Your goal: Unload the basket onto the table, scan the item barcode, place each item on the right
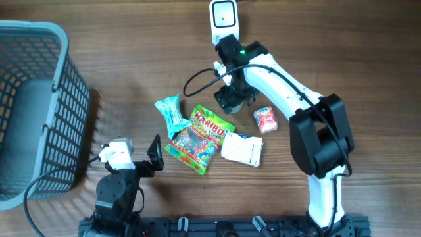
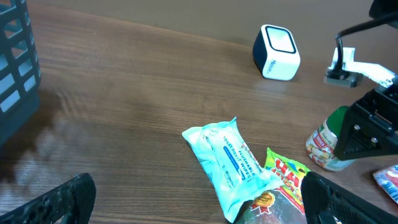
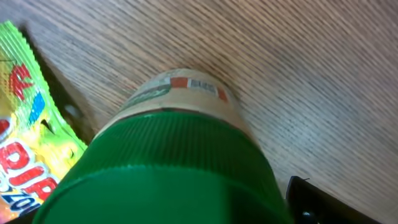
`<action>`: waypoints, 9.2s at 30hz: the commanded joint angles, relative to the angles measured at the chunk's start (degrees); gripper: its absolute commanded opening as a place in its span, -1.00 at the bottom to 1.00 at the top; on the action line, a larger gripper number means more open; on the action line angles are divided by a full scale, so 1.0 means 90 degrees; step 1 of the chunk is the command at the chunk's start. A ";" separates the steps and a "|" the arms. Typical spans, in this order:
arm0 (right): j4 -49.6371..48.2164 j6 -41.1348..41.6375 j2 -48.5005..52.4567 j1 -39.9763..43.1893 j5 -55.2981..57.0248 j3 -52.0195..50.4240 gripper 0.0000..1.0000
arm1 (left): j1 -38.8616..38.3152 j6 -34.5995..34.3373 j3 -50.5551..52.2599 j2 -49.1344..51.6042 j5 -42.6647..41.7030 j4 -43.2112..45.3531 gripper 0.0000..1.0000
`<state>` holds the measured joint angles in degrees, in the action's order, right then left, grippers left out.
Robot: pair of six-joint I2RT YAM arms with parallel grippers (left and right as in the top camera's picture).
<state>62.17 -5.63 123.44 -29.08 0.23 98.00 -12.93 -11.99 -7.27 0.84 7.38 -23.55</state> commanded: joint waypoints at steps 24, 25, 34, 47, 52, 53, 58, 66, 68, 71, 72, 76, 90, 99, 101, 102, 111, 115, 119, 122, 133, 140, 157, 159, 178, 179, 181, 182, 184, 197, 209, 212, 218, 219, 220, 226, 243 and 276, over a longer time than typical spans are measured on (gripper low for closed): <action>0.1508 -0.0576 -0.0551 0.0002 0.0338 0.0894 0.99 | 0.0046 0.0143 0.0034 -0.0002 -0.0056 0.0019 1.00; 0.1508 -0.1921 -0.0549 0.0002 0.0335 0.0894 0.99 | 0.0046 0.0143 0.0034 -0.0002 -0.0056 0.0017 1.00; 0.1117 -0.5394 -0.0529 0.0126 -0.0338 0.0891 1.00 | 0.0046 0.0143 0.0034 -0.0002 -0.0056 0.0017 1.00; 0.0680 -0.5799 0.0622 0.0384 -0.0976 0.0821 1.00 | 0.0046 0.0143 0.0034 -0.0002 -0.0056 0.0019 1.00; 0.0291 -0.4954 0.0933 0.0384 -0.0262 0.0821 0.89 | 0.0046 0.0143 0.0034 -0.0002 -0.0056 0.0019 1.00; 0.0248 -0.4811 0.0928 0.0381 -0.0216 0.0821 0.53 | 0.0046 0.0143 0.0034 -0.0002 -0.0056 0.0017 1.00; 0.0170 -0.3762 0.0925 0.0376 -0.0121 0.0840 0.29 | 0.0046 0.0143 0.0034 -0.0002 -0.0056 0.0019 1.00; 0.0083 0.2846 0.0867 0.0270 -0.1134 0.1294 0.33 | 0.0046 0.0143 0.0034 -0.0002 -0.0056 0.0017 1.00; 0.0063 0.5017 0.0869 0.0270 -0.1127 0.1290 0.68 | 0.0046 0.0143 0.0034 -0.0002 -0.0056 0.0019 1.00; 0.0199 0.7694 0.0869 0.0262 -0.0969 0.1290 0.99 | 0.0046 0.0143 0.0034 -0.0002 -0.0056 0.0017 1.00; 0.0245 0.8082 0.0850 0.0228 -0.1064 0.1290 0.99 | 0.0046 0.0143 0.0034 -0.0002 -0.0056 0.0017 1.00; 0.0464 0.7626 0.0172 0.0114 -0.0549 0.1292 1.00 | 0.0046 0.0143 0.0034 -0.0002 -0.0056 0.0019 1.00; 0.0066 -0.3257 -0.0959 0.0090 -0.0746 0.0775 1.00 | 0.0046 0.0143 0.0034 -0.0002 -0.0056 0.0019 1.00; -0.0483 -0.3543 0.0413 0.0109 -0.0119 0.0775 1.00 | 0.0046 0.0143 0.0034 -0.0002 -0.0056 0.0017 1.00; -0.0539 -0.3480 0.0656 0.0109 -0.0121 0.0775 0.99 | 0.0046 0.0143 0.0034 -0.0002 -0.0056 0.0017 1.00; -0.0529 -0.3342 0.0721 0.0109 -0.0117 0.0775 0.99 | 0.0046 0.0143 0.0034 -0.0002 -0.0056 0.0017 1.00; 0.0291 0.0974 0.0741 0.0085 -0.0121 0.1100 0.42 | 0.0046 0.0143 0.0034 -0.0002 -0.0056 0.0017 1.00; 0.0512 0.4371 0.0738 0.0085 -0.0189 0.1248 0.42 | 0.0046 0.0143 0.0034 -0.0002 -0.0056 0.0017 1.00; 0.0510 0.7225 0.0714 0.0083 -0.0197 0.1258 0.99 | 0.0046 0.0143 0.0034 0.0002 -0.0056 0.0017 1.00; 0.1132 0.6717 0.0359 0.0078 0.0100 0.1722 0.99 | 0.0046 0.0143 0.0034 0.0002 -0.0056 0.0017 1.00; 0.1302 0.2625 0.0260 0.0199 0.0352 0.2188 0.99 | 0.0046 0.0143 0.0034 0.0002 -0.0056 0.0017 1.00; 0.1362 0.2429 0.1168 0.0197 -0.0223 0.2181 0.99 | 0.0046 0.0143 0.0034 0.0002 -0.0056 0.0019 1.00; 0.1377 0.2837 0.1630 0.0192 -0.0867 0.1399 0.34 | 0.0046 0.0143 0.0034 0.0002 -0.0056 0.0017 1.00; 0.1834 0.2871 0.1591 0.0192 -0.0869 0.1792 0.36 | 0.0046 0.0143 0.0034 0.0002 -0.0056 0.0019 1.00; 0.3337 0.3315 -0.0835 -0.0585 -0.3463 0.2047 0.18 | 0.0046 0.0143 0.0034 0.0002 -0.0056 0.0019 1.00; 0.3337 0.3315 -0.1047 -0.0755 -0.3461 0.1829 0.19 | 0.0046 0.0143 0.0034 0.0002 -0.0056 0.0019 1.00; 0.3337 0.3366 -0.1377 -0.1090 -0.3395 0.1406 0.14 | 0.0046 0.0143 0.0034 0.0002 -0.0056 0.0019 1.00; 0.3337 0.3468 -0.1498 -0.1251 -0.3024 0.1263 0.10 | 0.0046 0.0143 0.0034 0.0002 -0.0056 0.0017 1.00; 0.3334 0.3558 -0.1579 -0.1467 -0.2251 0.1251 0.10 | 0.0046 0.0143 0.0034 0.0002 -0.0056 0.0019 1.00; -0.1195 0.3092 -0.1319 -0.0767 0.2115 0.1241 0.11 | 0.0046 0.0143 0.0034 0.0002 -0.0056 0.0019 1.00; -0.7414 0.0566 0.1333 0.0194 0.2161 0.1241 0.13 | 0.0046 0.0143 0.0034 0.0002 -0.0056 0.0017 1.00; -0.8480 0.0583 0.1916 0.0367 0.2157 0.1241 0.19 | 0.0046 0.0143 0.0034 0.0002 -0.0056 0.0019 1.00; -0.8075 0.0651 0.1792 0.0396 0.2161 0.1506 0.22 | 0.0046 0.0143 0.0034 0.0002 -0.0056 0.0017 1.00; -0.7764 0.0668 0.1586 0.0410 0.2171 0.1506 0.21 | 0.0046 0.0143 0.0034 0.0002 -0.0056 0.0017 1.00; -0.7235 0.0826 0.1234 0.0478 0.2353 0.1506 0.18 | 0.0046 0.0143 0.0034 0.0002 -0.0056 0.0017 1.00; -0.3461 0.2239 -0.0641 0.2188 0.1972 0.1503 0.11 | 0.0046 0.0143 0.0034 0.0002 -0.0056 0.0017 1.00; 0.0236 0.2623 0.0512 0.8085 -0.0053 0.1253 0.76 | 0.0046 0.0143 0.0034 0.0002 -0.0056 0.0019 1.00; -0.0831 0.4986 -0.2042 0.3891 -0.3181 -0.4357 0.99 | 0.0046 0.0143 0.0034 0.0002 -0.0056 0.0017 1.00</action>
<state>55.31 37.58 107.44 6.09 -27.88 59.57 -12.93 -11.62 -7.22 1.17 7.35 -23.55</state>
